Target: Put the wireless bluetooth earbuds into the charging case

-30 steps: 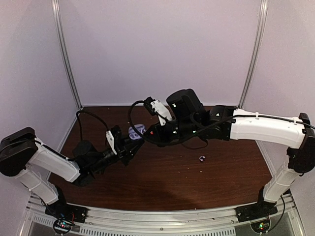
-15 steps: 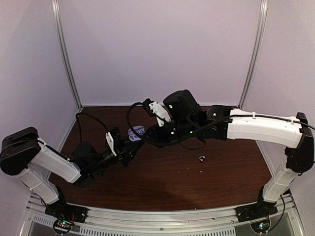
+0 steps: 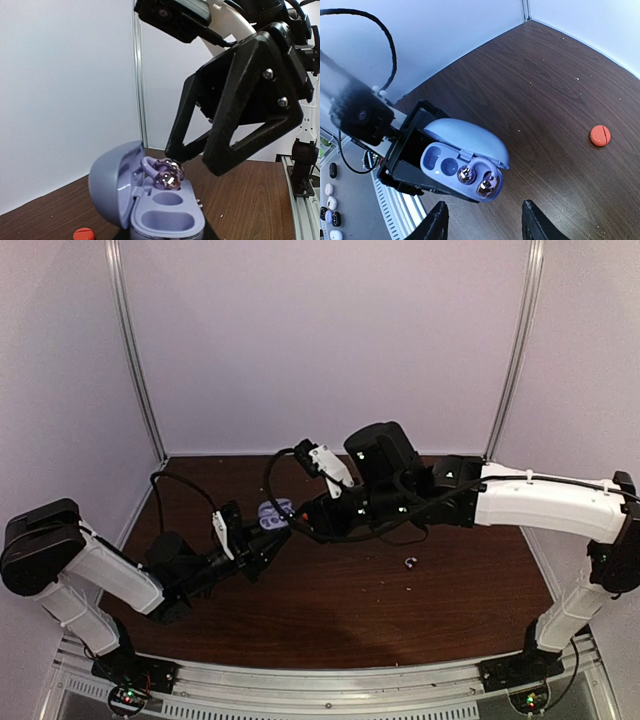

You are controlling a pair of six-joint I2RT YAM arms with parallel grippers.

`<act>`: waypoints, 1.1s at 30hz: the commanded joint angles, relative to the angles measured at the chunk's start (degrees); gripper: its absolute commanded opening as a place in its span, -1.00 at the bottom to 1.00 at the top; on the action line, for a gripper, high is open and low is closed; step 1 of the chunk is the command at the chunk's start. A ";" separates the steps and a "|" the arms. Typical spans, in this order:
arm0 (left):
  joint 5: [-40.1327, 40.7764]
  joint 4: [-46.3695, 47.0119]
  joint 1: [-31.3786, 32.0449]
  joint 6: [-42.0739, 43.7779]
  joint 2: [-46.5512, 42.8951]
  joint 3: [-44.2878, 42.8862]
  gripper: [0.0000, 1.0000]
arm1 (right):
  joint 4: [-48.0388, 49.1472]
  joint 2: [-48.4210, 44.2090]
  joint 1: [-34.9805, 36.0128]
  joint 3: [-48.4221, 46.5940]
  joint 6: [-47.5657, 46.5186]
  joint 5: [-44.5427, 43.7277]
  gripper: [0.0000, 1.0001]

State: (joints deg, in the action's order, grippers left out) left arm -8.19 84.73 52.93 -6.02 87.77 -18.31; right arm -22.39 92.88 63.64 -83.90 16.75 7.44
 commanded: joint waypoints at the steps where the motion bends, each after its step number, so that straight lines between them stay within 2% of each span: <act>1: -3.83 3.64 -0.32 -1.21 -1.18 0.22 -1.00 | 3.79 -8.08 -0.31 3.62 -3.04 3.58 0.08; 8: -11.79 1.03 -0.54 -2.27 -3.60 -0.24 -1.00 | 5.66 -14.56 -5.58 9.62 -5.24 11.29 0.26; 15: -21.12 -0.11 -0.54 -4.81 -2.93 -3.09 -1.00 | 8.40 -14.81 -6.59 12.18 -4.89 17.40 0.41; 20: -21.80 -0.47 -0.54 -5.23 -2.30 -4.21 -1.00 | 11.41 -14.31 -6.60 14.01 -3.22 21.18 0.48; 33: -23.15 -0.43 -0.57 -5.99 -1.06 -5.60 -1.00 | 12.46 -12.60 -6.60 14.64 -2.25 20.42 0.46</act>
State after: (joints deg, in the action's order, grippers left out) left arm -30.35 82.21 52.82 -11.29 85.95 -22.33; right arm -11.62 79.42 57.12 -69.38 13.91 27.09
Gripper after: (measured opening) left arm 0.283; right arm 0.730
